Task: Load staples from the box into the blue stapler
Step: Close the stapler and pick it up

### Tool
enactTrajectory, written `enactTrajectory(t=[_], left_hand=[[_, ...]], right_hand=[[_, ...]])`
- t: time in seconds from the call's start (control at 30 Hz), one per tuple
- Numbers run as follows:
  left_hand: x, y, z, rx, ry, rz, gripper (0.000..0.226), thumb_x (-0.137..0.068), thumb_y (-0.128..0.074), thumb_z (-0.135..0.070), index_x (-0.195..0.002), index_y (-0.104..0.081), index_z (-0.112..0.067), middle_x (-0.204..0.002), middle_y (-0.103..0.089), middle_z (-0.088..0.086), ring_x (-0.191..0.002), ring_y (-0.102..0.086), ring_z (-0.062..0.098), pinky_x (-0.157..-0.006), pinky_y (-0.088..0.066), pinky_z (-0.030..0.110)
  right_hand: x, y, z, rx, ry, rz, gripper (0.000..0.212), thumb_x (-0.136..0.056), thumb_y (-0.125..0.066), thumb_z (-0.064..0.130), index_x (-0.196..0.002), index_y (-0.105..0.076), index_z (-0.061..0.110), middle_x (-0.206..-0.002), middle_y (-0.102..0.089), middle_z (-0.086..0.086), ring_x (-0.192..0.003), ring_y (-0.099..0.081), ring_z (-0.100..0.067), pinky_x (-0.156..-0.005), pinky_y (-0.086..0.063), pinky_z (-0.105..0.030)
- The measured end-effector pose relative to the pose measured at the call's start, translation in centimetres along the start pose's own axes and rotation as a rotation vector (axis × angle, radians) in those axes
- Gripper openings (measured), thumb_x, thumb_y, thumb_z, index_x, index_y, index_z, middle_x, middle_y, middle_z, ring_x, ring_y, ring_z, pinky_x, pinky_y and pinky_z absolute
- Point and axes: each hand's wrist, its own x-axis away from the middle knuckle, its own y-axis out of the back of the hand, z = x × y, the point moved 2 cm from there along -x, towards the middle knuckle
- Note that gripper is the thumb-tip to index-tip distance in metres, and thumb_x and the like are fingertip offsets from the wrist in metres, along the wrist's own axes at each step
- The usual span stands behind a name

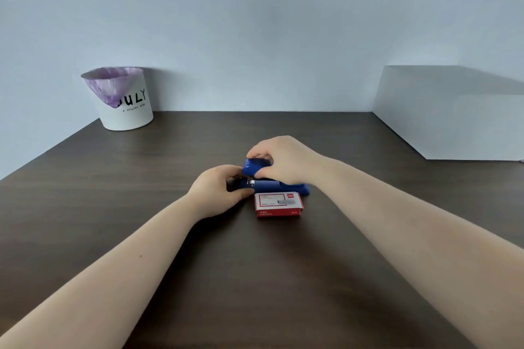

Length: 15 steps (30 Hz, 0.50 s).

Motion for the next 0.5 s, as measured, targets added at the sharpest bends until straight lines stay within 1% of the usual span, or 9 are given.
enactTrajectory(t=[0.1,0.17,0.27,0.3,0.33,0.4,0.47,0.5], left_hand=[[0.0,0.2,-0.1,0.034,0.01,0.012,0.032,-0.077,-0.069,-0.032,-0.108,-0.065,-0.026,-0.105,-0.069,-0.004,-0.098,-0.06,0.017,-0.088,-0.046,0.03],[0.0,0.4,-0.2,0.094,0.015,0.035,0.031,-0.078,-0.067,-0.024,-0.109,-0.065,-0.026,-0.104,-0.07,-0.005,-0.096,-0.061,0.014,-0.089,-0.046,0.028],[-0.2,0.8,0.0,0.368,0.095,0.061,0.042,-0.079,-0.052,0.002,-0.111,-0.064,-0.021,-0.105,-0.067,-0.003,-0.097,-0.061,0.011,-0.086,-0.044,0.019],[-0.4,0.9,0.2,0.461,0.119,0.042,0.043,-0.079,-0.05,0.006,-0.11,-0.063,-0.02,-0.106,-0.067,-0.001,-0.099,-0.061,0.012,-0.085,-0.045,0.018],[-0.7,1.1,0.4,0.52,0.138,0.002,0.041,-0.08,-0.05,0.006,-0.109,-0.063,-0.021,-0.106,-0.067,0.0,-0.1,-0.061,0.014,-0.085,-0.046,0.02],[-1.5,1.1,0.9,0.552,0.195,-0.096,0.031,-0.084,-0.053,-0.003,-0.106,-0.062,-0.022,-0.103,-0.069,0.001,-0.097,-0.063,0.017,-0.083,-0.05,0.029],[-2.4,0.8,1.1,0.468,0.255,-0.179,0.017,-0.088,-0.052,-0.015,-0.101,-0.063,-0.02,-0.095,-0.069,0.002,-0.087,-0.064,0.016,-0.075,-0.051,0.03],[-2.9,0.6,1.1,0.387,0.273,-0.2,0.014,-0.089,-0.052,-0.02,-0.095,-0.064,-0.018,-0.09,-0.069,0.003,-0.081,-0.063,0.016,-0.071,-0.049,0.03]], right_hand=[[0.3,-0.2,-1.0,-0.047,-0.03,0.0,0.039,-0.085,-0.063,0.031,-0.122,-0.059,0.02,-0.111,-0.067,0.002,-0.1,-0.059,-0.017,-0.09,-0.048,-0.031],[0.5,-0.2,-1.8,-0.031,-0.058,0.029,0.04,-0.087,-0.06,0.035,-0.125,-0.056,0.021,-0.108,-0.063,0.004,-0.096,-0.056,-0.015,-0.084,-0.043,-0.026],[1.0,-0.4,-3.3,0.034,-0.08,0.092,0.037,-0.088,-0.059,0.036,-0.121,-0.057,0.02,-0.11,-0.063,0.0,-0.093,-0.054,-0.018,-0.077,-0.037,-0.026],[1.2,-0.5,-3.5,0.038,-0.09,0.099,0.036,-0.087,-0.059,0.036,-0.119,-0.058,0.018,-0.11,-0.063,-0.001,-0.093,-0.054,-0.019,-0.076,-0.037,-0.027],[1.3,-0.4,-3.7,0.038,-0.096,0.101,0.036,-0.087,-0.059,0.036,-0.117,-0.059,0.017,-0.108,-0.063,-0.001,-0.092,-0.054,-0.019,-0.075,-0.037,-0.027],[1.4,-0.3,-3.7,0.053,-0.096,0.096,0.03,-0.087,-0.059,0.037,-0.109,-0.061,0.016,-0.098,-0.06,0.0,-0.086,-0.053,-0.018,-0.07,-0.036,-0.026],[1.4,-0.1,-3.9,0.079,-0.1,0.062,0.022,-0.086,-0.059,0.04,-0.094,-0.059,0.019,-0.088,-0.057,0.002,-0.08,-0.052,-0.018,-0.062,-0.034,-0.025],[1.5,-0.1,-4.1,0.09,-0.113,0.036,0.023,-0.086,-0.059,0.041,-0.092,-0.058,0.018,-0.088,-0.058,0.002,-0.08,-0.053,-0.018,-0.061,-0.036,-0.026]])
